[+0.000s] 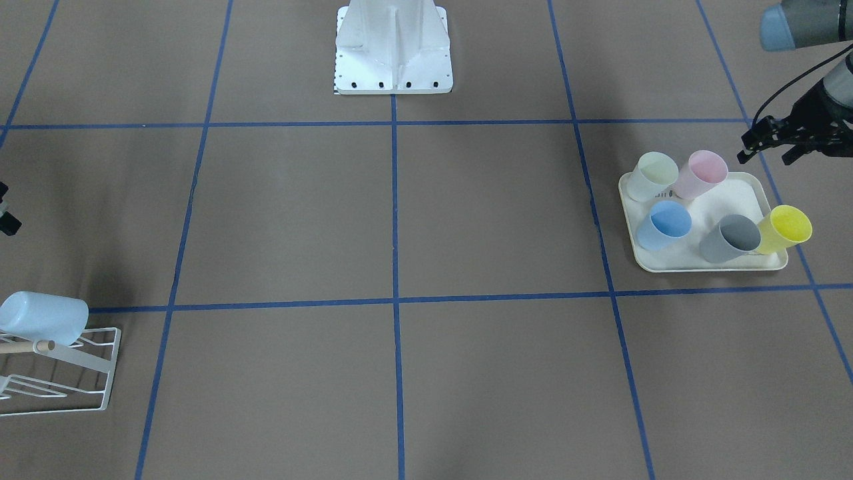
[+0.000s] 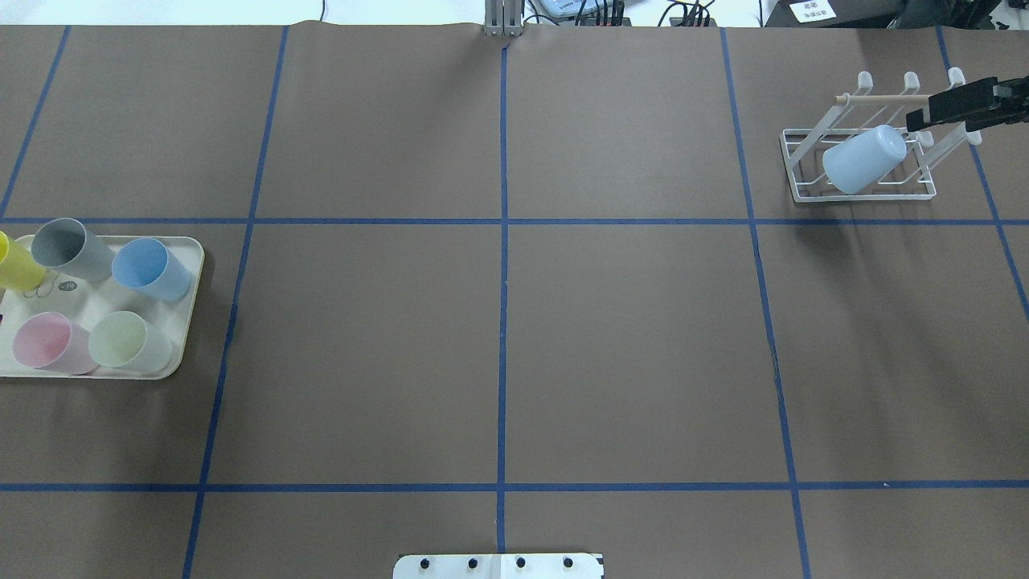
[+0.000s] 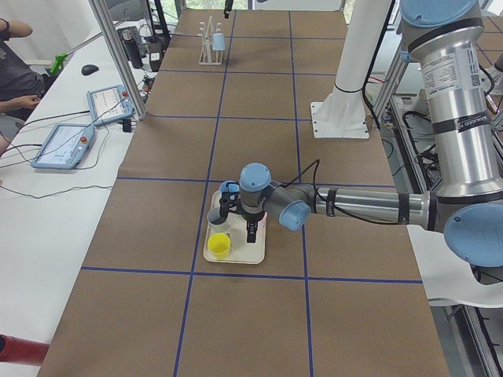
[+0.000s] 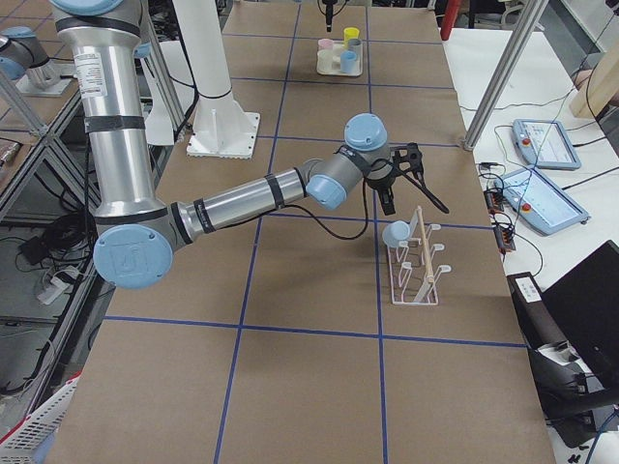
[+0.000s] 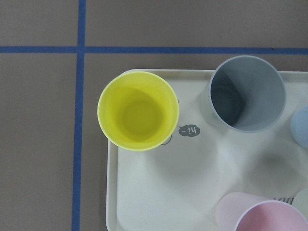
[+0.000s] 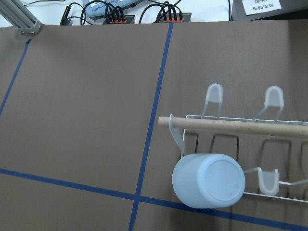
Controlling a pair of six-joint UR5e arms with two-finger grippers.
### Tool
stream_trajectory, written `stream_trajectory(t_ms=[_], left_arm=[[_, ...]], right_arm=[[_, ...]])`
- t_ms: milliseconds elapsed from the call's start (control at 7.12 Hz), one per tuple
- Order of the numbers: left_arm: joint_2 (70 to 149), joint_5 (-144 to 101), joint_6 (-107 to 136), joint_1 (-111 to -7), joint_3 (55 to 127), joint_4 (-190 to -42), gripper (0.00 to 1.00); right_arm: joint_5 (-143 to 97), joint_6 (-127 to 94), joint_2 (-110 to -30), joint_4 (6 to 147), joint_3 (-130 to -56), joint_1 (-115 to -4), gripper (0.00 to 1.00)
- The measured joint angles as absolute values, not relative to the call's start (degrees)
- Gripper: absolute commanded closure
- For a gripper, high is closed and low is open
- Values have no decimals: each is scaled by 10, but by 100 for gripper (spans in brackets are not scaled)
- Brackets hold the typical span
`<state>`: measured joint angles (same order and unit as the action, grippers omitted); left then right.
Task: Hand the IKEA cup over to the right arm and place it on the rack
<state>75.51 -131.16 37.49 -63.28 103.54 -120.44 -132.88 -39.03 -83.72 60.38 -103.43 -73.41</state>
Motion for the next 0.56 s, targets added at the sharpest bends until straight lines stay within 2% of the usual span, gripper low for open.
stream_trajectory(t_ms=[140,281,421,561], left_arm=[[760,-1311,386,-613,1032,-1204,18],[764,-1311,392,-600,1024,-1205,31],[769,-1311,394,-591,1016,-1205,53],[773,-1312,395,-583,1009,-1206,99]], right_arm=[[-1326,-390,-840,604,-1034,-734,1],[-1324,-389,-842,604,-1033,-733,1],[-1323,-388,-844,604,-1032,-733,1],[-1323,-388,-846,604,-1032,-733,1]])
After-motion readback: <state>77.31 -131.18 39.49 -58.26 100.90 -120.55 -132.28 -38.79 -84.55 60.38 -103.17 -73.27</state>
